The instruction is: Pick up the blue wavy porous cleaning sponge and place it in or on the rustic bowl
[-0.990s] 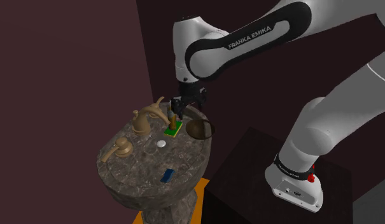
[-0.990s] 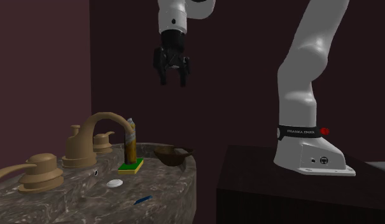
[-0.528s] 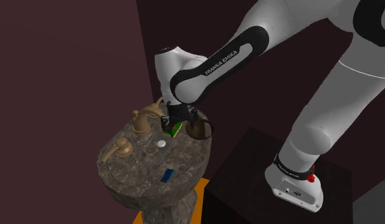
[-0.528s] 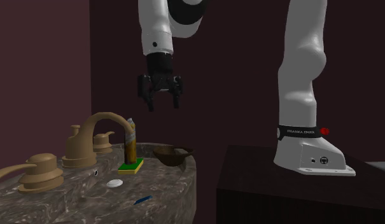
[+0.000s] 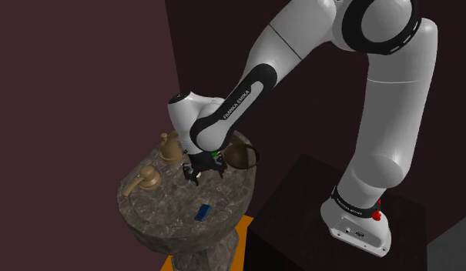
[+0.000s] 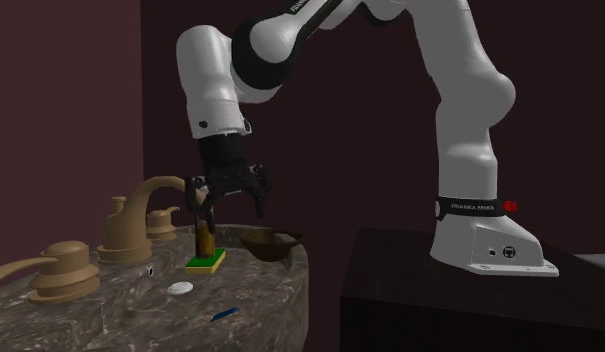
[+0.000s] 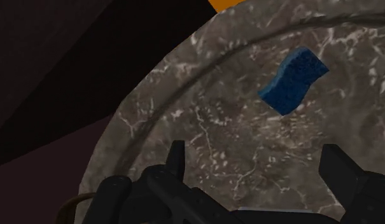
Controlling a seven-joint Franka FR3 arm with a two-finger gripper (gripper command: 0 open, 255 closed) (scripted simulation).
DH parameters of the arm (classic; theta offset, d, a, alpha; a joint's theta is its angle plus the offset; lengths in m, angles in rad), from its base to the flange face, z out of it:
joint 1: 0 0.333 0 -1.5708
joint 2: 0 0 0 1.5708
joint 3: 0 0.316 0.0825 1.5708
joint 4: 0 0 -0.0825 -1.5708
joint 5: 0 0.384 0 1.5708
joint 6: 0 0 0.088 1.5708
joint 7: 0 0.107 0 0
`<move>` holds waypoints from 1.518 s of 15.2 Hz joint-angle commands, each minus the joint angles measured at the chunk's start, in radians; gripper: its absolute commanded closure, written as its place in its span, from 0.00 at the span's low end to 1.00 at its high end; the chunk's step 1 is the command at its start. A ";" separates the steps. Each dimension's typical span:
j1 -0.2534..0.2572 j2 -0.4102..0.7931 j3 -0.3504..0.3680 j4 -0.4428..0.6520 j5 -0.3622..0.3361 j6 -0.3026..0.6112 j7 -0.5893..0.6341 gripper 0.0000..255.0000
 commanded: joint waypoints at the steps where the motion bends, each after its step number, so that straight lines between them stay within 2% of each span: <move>1: 0.031 0.103 -0.027 0.054 -0.045 0.014 0.083 0.00; 8: 0.136 0.389 -0.120 0.254 -0.095 0.021 0.267 0.00; 16: 0.155 0.451 -0.148 0.236 -0.125 0.101 0.286 0.00; 23: 0.155 0.451 -0.148 0.236 -0.125 0.101 0.286 0.00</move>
